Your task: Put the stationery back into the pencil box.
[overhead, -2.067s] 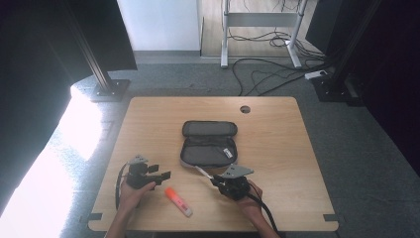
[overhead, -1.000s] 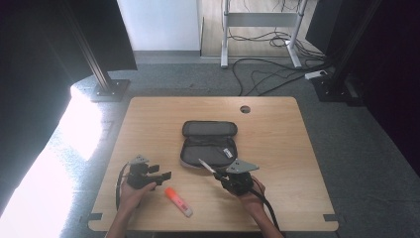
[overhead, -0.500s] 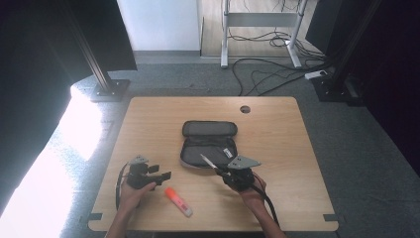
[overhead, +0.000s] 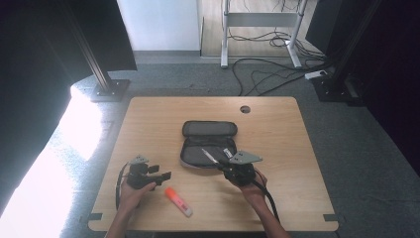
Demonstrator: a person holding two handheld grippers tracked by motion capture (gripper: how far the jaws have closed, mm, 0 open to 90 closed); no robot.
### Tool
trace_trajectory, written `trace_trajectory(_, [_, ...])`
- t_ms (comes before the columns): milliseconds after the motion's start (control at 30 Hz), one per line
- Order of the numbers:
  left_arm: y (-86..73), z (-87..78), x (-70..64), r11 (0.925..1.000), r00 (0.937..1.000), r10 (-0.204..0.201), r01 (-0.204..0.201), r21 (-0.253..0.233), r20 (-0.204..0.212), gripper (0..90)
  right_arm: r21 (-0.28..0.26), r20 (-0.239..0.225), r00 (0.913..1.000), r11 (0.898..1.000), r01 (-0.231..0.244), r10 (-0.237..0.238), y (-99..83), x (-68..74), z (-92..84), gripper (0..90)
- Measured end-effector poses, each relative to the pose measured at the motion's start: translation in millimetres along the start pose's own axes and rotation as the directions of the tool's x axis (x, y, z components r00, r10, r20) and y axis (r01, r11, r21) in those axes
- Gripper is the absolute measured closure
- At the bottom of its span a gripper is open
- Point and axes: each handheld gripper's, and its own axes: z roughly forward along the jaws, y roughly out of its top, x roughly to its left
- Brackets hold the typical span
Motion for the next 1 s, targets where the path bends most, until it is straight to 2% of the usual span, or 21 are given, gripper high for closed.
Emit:
trace_trajectory(733, [-0.3, 0.3, 0.6, 1.0, 1.0, 0.0, 0.0, 0.005, -0.001, 27.7, -0.009, 0.032, 0.9995, 1.0, 0.001, -0.001, 15.7, -16.0, 4.5, 78.9])
trace_trajectory(1000, [-0.7, 1.7, 0.3, 0.9999, 1.0, 0.002, -0.002, 0.013, -0.001, 27.7, -0.007, 0.025, 0.9994, 1.0, -0.024, 0.024, 19.2, -24.8, 8.3, 78.9])
